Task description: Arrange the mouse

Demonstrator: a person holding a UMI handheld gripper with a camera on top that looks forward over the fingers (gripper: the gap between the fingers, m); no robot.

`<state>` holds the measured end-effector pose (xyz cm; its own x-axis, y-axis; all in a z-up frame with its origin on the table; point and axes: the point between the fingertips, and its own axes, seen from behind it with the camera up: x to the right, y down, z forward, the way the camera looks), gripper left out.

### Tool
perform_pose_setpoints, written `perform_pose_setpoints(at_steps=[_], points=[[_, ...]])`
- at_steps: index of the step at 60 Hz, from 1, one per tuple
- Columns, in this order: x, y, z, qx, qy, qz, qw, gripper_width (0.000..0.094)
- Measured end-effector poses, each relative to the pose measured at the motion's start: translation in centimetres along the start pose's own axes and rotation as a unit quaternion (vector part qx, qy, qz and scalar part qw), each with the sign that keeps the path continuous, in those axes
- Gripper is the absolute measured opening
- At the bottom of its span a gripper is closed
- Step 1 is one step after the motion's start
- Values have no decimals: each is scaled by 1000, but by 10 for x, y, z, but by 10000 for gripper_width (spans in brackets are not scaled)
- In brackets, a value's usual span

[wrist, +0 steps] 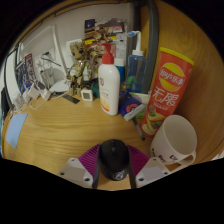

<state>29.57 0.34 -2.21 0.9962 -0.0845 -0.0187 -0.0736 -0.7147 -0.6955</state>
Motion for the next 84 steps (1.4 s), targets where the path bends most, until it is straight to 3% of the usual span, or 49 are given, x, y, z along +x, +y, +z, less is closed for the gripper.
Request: perform_pose_setpoints(at_steps=[8, 9, 10, 17, 28, 37, 43, 54, 63, 75, 84], points=[[0, 1, 0, -15, 9, -12, 1000, 318], [0, 0, 0, -15, 14, -12, 1000, 371], [0, 1, 0, -17, 18, -13, 1000, 286], [-14, -9, -11, -23, 45, -4, 999, 284], [-96, -123, -89, 84, 67, 7, 994, 285], [-212, -208, -144, 160, 33, 5, 986, 285], [-300, -227, -150, 172, -3, 0, 985, 285], [-448, -181, -101, 121, -70, -7, 990, 282], [-522, -119, -53, 72, -92, -26, 993, 283], [-548, -53, -7, 22, -80, -55, 995, 285], [-540, -20, 10, -10, -62, -61, 996, 347]])
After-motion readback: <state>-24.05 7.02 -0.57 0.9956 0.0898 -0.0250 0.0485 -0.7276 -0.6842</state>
